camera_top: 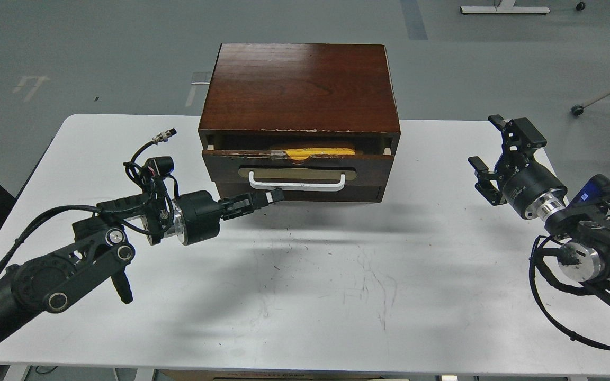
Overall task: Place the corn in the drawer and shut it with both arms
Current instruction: 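Push the drawer front with the left gripper into the box, then pull the left gripper back from the closed drawer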
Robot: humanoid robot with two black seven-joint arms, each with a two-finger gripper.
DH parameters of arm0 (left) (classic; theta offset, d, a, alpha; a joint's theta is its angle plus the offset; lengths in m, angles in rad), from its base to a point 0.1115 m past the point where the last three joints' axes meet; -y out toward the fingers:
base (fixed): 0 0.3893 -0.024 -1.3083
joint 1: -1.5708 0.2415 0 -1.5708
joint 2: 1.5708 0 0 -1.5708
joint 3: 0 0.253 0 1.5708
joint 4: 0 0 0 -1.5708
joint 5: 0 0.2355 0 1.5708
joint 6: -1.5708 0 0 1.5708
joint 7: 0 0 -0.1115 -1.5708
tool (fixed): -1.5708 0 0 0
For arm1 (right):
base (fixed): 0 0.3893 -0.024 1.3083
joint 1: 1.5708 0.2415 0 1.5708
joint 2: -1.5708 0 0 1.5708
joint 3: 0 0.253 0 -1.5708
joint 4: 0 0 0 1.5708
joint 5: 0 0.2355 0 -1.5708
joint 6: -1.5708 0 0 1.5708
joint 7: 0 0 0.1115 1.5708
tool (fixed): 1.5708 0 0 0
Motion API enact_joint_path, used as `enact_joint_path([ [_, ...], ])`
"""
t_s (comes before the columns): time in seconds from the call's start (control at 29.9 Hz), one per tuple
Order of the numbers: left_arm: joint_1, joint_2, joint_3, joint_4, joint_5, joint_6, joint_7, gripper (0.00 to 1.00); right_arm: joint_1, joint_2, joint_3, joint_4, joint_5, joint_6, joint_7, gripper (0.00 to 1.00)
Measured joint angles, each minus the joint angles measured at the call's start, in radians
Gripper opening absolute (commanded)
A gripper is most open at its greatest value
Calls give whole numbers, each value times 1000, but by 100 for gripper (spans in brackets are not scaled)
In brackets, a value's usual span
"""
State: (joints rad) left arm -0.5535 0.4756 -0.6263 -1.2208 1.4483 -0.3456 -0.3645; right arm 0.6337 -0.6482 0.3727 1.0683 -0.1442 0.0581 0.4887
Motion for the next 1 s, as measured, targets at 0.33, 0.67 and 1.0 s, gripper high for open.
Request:
enact_joint_path([
  [0.33, -22, -1, 0, 26, -57, 6, 1, 0, -9, -5, 0, 1, 0, -3, 0, 99],
  [0.67, -25, -13, 0, 46, -59, 29, 7, 0, -12, -7, 3, 1, 0, -6, 0, 99],
  [1.0, -25, -15, 0, 53, -80, 55, 25, 0, -14, -7, 3, 1, 0, -8, 0, 99],
])
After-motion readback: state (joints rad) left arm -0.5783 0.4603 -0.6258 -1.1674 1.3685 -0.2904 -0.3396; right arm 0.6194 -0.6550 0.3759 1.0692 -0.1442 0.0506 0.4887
